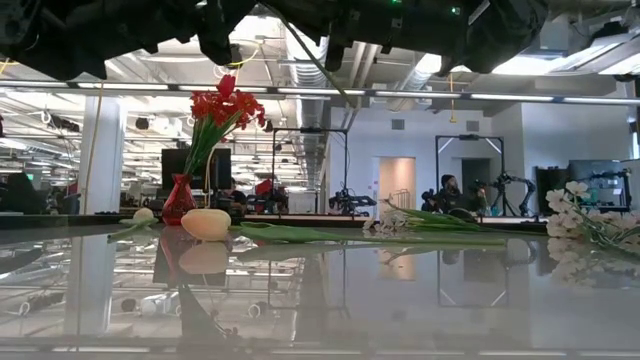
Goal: Sort flowers into vase by color
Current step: Put the pink flower into the transparent red vase
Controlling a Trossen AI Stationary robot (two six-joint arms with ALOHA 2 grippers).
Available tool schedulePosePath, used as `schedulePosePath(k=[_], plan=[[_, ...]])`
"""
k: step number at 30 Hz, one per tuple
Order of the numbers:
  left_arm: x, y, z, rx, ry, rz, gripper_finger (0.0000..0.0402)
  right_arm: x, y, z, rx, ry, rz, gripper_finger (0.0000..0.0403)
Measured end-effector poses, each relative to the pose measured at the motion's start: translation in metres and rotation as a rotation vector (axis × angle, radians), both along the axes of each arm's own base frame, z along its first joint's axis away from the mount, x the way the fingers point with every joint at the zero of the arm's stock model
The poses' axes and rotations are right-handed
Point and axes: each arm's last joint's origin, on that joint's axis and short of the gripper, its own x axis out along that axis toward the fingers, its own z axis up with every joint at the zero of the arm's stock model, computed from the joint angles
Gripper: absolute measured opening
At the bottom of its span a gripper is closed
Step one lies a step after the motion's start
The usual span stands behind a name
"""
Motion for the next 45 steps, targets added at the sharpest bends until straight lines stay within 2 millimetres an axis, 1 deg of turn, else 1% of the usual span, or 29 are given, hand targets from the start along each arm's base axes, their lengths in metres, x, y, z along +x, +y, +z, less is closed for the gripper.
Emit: schedulePosePath(k=[4, 7, 10, 13, 15, 16, 21, 24, 27, 31, 33, 34, 36, 37, 42, 45], plan=[[0.003, 0.0, -0.002, 0.0, 0.011, 0.004, 0.0163, 0.0, 0.0, 0.0, 0.001, 0.0, -0.001, 0.0023], [0.003, 0.0, -0.002, 0.007, 0.006, 0.007, 0.0137, 0.0, 0.0, 0.0, 0.001, 0.0, -0.001, 0.0027], [0.002, 0.0, 0.0, 0.018, -0.017, 0.006, 0.0103, 0.0, 0.0, 0.0, 0.0, 0.002, 0.0, 0.0027], [0.002, 0.0, 0.001, 0.034, -0.029, 0.012, 0.0059, 0.0, 0.0, -0.001, 0.0, 0.009, -0.001, 0.0028], [0.002, 0.0, 0.001, 0.041, -0.029, 0.014, 0.0023, 0.0, 0.0, -0.001, -0.001, 0.014, 0.0, 0.0037], [0.002, 0.0, 0.001, 0.041, -0.029, 0.014, 0.0012, 0.0, 0.0, -0.002, -0.001, 0.017, 0.0, 0.0043], [0.002, 0.0, 0.0, 0.021, -0.009, 0.029, 0.0002, 0.001, 0.0, -0.005, -0.038, 0.054, -0.006, 0.0088], [0.002, 0.002, -0.002, -0.01, 0.019, 0.081, 0.0001, 0.001, 0.0, -0.008, -0.061, 0.081, -0.01, 0.0121], [-0.002, 0.006, 0.002, -0.021, 0.051, 0.152, 0.0001, 0.001, -0.003, -0.008, -0.06, 0.084, -0.024, 0.0153], [-0.019, 0.015, 0.012, -0.027, 0.113, 0.299, 0.0001, 0.002, -0.009, -0.01, -0.061, 0.114, -0.046, 0.0184], [-0.033, 0.019, 0.019, -0.043, 0.143, 0.416, 0.0001, 0.002, -0.011, -0.012, -0.063, 0.135, -0.05, 0.0194], [-0.041, 0.022, 0.022, -0.053, 0.16, 0.504, 0.0, 0.002, -0.011, -0.013, -0.066, 0.146, -0.037, 0.0198], [-0.056, 0.027, 0.025, -0.089, 0.198, 0.651, 0.0, 0.003, -0.012, -0.014, -0.069, 0.158, -0.026, 0.0202], [-0.064, 0.028, 0.025, -0.098, 0.217, 0.698, 0.0, 0.003, -0.012, -0.014, -0.069, 0.158, -0.023, 0.0204], [-0.093, 0.034, 0.027, -0.149, 0.271, 0.878, 0.0, 0.003, -0.016, -0.013, -0.059, 0.153, -0.042, 0.0205], [-0.106, 0.04, 0.036, -0.173, 0.338, 0.986, 0.0, 0.003, -0.018, -0.013, -0.059, 0.152, -0.046, 0.0205]])
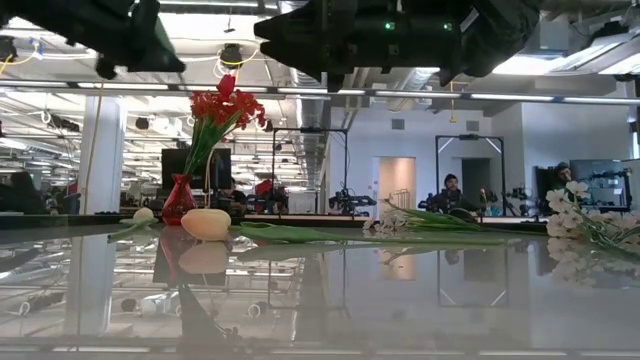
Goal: Sort flowers into vase by color
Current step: Put the pink flower into the transparent red vase
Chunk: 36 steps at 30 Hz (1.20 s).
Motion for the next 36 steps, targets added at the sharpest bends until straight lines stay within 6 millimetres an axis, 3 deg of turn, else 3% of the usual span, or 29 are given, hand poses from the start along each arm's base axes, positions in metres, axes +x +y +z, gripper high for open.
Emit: schedulePosePath(k=[8, 16, 21, 28, 36], plan=[[-0.021, 0.012, 0.045, -0.088, 0.144, 0.159, 0.0, 0.0, 0.0, 0.0, 0.0, -0.001, -0.002, 0.0203], [-0.016, 0.033, 0.077, -0.061, 0.284, 0.3, 0.0, 0.0, 0.0, 0.0, 0.001, -0.003, -0.002, 0.0203], [-0.013, 0.054, 0.086, -0.099, 0.326, 0.289, 0.0, 0.0, 0.001, 0.0, 0.001, -0.002, -0.001, 0.0203], [-0.018, 0.089, 0.082, -0.189, 0.372, 0.292, 0.0, 0.0, 0.001, 0.0, 0.001, -0.001, 0.0, 0.0203], [-0.028, 0.104, 0.083, -0.216, 0.313, 0.212, 0.0, 0.0, -0.001, -0.001, 0.0, 0.005, -0.004, 0.0203]])
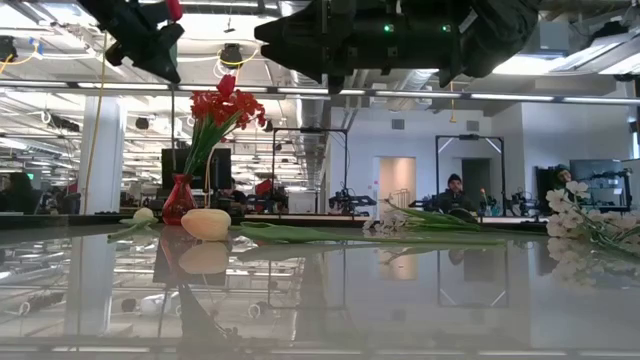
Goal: Sort flowers into vase by color
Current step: Put the pink flower into the transparent red vase
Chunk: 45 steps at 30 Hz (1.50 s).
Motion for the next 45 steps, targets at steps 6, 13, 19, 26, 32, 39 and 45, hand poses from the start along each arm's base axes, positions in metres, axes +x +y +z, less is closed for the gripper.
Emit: schedulePosePath(k=[6, 13, 19, 26, 32, 39, 45], plan=[[0.0, 0.006, 0.0, 0.015, 0.012, -0.013, 0.0, 0.0, -0.003, -0.001, -0.004, 0.011, -0.008, 0.0203], [0.009, 0.021, -0.008, -0.002, 0.062, -0.008, 0.0, 0.0, -0.004, -0.002, -0.006, 0.023, -0.011, 0.0203], [0.012, 0.033, -0.013, -0.019, 0.081, 0.004, 0.0, 0.0, -0.004, -0.004, -0.01, 0.036, -0.012, 0.0203], [0.01, 0.046, -0.021, -0.065, 0.089, 0.017, 0.0, 0.001, -0.007, -0.004, -0.011, 0.04, -0.019, 0.0203], [0.01, 0.057, -0.029, -0.115, 0.09, -0.004, 0.0, 0.001, -0.012, -0.004, -0.011, 0.041, -0.03, 0.0203], [0.013, 0.064, -0.035, -0.142, 0.109, -0.014, 0.0, 0.001, -0.015, -0.005, -0.011, 0.048, -0.04, 0.0203], [0.015, 0.068, -0.04, -0.153, 0.138, -0.023, 0.0001, 0.001, -0.017, -0.005, -0.011, 0.055, -0.044, 0.0203]])
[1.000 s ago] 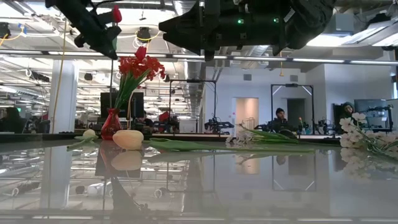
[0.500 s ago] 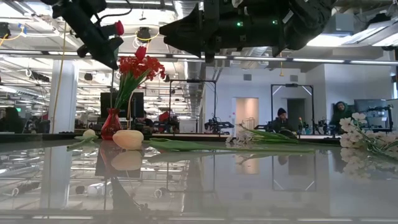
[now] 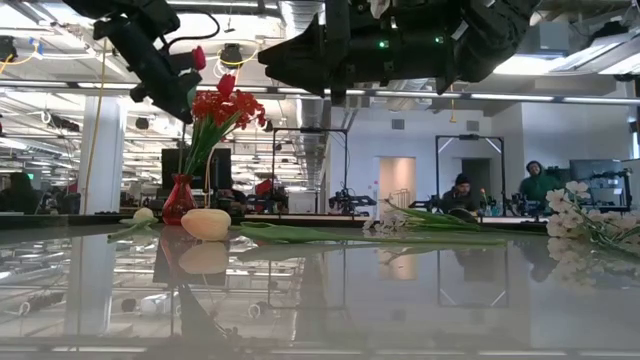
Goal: Sort flowers into vase by color
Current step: Put the pink flower into the transparent red vase
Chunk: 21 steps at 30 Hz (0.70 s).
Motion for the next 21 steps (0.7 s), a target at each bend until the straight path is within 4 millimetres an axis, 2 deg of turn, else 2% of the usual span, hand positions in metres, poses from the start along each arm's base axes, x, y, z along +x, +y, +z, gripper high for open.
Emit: schedulePosePath(k=[13, 16, 21], plan=[[-0.0014, 0.0014, -0.0014, 0.011, 0.044, 0.044, 0.0081, 0.0, 0.0, -0.0002, 0.0, 0.002, 0.0, 0.0203], [-0.0014, 0.0014, -0.0014, 0.011, 0.045, 0.044, 0.0075, 0.0, 0.0, -0.0002, 0.0, 0.002, 0.0, 0.0203], [-0.0017, 0.0008, -0.0023, 0.006, 0.061, 0.036, 0.0019, 0.0, 0.0, -0.0002, 0.0, 0.002, 0.0, 0.0203]])
